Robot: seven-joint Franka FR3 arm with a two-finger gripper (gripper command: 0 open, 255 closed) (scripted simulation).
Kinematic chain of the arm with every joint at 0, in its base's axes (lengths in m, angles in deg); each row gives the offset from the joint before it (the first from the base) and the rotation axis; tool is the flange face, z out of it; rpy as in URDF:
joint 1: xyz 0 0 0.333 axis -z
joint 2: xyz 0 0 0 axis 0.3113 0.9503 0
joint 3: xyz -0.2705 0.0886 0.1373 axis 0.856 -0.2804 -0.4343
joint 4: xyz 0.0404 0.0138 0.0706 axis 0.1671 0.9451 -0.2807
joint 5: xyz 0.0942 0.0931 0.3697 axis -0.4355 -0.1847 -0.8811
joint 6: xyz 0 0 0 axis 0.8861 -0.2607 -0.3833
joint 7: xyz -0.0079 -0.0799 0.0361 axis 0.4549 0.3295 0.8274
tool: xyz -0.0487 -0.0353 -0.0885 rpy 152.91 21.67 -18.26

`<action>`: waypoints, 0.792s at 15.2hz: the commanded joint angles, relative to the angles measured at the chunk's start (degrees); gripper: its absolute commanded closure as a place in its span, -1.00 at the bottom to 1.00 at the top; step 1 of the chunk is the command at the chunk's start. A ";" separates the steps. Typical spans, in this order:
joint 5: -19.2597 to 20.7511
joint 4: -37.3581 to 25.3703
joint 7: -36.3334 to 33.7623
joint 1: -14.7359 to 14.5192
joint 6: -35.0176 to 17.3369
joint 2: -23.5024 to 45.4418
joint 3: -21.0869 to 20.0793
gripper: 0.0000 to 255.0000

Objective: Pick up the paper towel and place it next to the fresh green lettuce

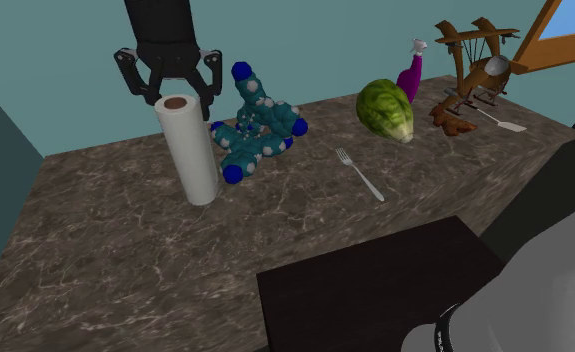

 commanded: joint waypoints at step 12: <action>-0.49 -7.64 0.08 0.24 10.05 -2.54 0.83 1.00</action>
